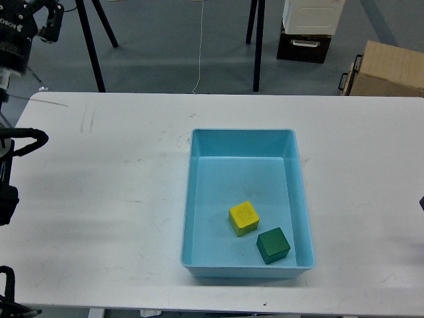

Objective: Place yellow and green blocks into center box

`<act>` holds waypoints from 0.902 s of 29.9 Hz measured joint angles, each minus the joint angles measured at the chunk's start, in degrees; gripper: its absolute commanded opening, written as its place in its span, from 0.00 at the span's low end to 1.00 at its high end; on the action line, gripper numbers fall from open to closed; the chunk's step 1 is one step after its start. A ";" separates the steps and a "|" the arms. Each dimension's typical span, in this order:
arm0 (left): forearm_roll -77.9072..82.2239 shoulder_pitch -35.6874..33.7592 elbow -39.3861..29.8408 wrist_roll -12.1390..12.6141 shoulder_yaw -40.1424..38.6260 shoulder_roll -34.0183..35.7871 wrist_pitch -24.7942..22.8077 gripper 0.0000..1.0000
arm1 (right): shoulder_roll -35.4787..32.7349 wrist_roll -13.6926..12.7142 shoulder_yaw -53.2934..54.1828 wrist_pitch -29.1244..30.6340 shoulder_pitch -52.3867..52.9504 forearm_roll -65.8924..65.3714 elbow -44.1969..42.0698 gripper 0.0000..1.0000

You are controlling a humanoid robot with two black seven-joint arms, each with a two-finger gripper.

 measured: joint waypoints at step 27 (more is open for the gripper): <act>-17.87 46.65 -18.64 7.34 9.76 -7.52 0.01 0.99 | 3.16 0.01 -0.34 0.00 -5.98 -8.01 2.31 1.00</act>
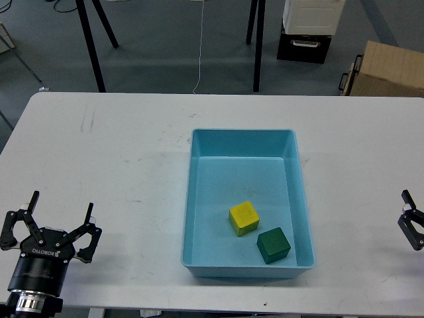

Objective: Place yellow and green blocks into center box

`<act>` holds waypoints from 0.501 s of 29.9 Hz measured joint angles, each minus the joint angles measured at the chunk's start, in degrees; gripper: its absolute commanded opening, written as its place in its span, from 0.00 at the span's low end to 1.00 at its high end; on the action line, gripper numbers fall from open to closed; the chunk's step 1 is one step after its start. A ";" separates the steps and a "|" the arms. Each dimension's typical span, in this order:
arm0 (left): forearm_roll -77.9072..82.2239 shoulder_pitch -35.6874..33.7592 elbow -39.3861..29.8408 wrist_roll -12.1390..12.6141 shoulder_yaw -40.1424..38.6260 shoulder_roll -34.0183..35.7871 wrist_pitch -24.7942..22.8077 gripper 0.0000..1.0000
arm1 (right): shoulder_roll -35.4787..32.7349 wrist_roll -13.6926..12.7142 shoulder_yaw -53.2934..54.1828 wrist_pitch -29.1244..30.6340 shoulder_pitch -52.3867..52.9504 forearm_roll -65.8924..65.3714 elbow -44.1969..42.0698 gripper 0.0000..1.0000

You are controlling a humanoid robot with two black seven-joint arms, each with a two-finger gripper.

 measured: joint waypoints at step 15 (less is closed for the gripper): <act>0.00 -0.14 -0.89 -0.13 0.46 0.00 0.00 0.99 | 0.64 0.03 0.59 0.00 -0.65 -0.03 -0.01 1.00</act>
